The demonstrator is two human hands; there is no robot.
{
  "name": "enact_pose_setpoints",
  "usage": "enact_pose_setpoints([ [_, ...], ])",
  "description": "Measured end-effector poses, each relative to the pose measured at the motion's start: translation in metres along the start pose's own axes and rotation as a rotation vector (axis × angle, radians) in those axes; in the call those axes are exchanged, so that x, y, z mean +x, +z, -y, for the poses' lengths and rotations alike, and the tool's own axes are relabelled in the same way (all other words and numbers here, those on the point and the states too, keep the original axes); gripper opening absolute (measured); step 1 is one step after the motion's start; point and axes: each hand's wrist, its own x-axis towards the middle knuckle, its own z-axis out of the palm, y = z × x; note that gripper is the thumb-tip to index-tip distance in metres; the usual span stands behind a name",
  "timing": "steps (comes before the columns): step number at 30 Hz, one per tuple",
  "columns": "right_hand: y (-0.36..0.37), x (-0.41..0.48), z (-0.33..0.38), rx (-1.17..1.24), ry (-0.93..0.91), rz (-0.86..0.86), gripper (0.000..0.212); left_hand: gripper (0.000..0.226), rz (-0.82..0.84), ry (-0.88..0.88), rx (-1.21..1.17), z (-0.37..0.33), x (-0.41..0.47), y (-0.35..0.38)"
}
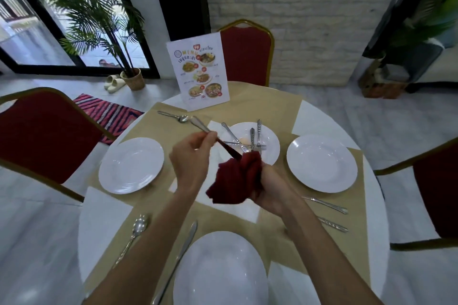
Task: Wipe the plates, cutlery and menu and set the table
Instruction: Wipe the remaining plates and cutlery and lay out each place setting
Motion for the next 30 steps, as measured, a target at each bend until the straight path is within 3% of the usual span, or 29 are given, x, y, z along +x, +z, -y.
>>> enact_pose_setpoints([
  [2, 0.010, 0.003, 0.003, 0.084, -0.059, 0.082, 0.044, 0.007, 0.130, 0.257, 0.103, 0.006, -0.023, 0.009],
  [5, 0.013, 0.010, 0.007, 0.167, -0.051, 0.054, 0.049, 0.020, 0.240, 0.619, 0.291, 0.031, -0.039, 0.011],
  [9, 0.001, 0.011, 0.000, 0.051, -0.095, -0.057, 0.035, 0.032, 0.284, 0.785, 0.460, 0.047, -0.042, -0.001],
  [11, -0.003, 0.012, -0.003, -0.031, -0.153, -0.107, 0.029, 0.035, 0.298, 0.648, 0.418, 0.041, -0.045, -0.009],
  [15, 0.003, 0.000, -0.008, -0.359, -0.257, -0.050, 0.024, 0.016, 0.186, 0.091, 0.193, 0.010, -0.038, -0.007],
  [20, 0.015, -0.024, -0.017, -0.544, -0.308, 0.088, 0.024, 0.025, 0.262, -0.292, -0.063, -0.004, -0.028, 0.005],
  [25, 0.002, -0.049, -0.016, -0.675, -0.265, 0.150, 0.024, 0.016, 0.239, -0.389, -0.251, -0.015, -0.004, -0.009],
  [30, 0.019, -0.044, -0.011, -0.619, -0.282, 0.083, 0.026, 0.030, 0.331, -0.403, -0.169, -0.010, -0.029, 0.000],
])
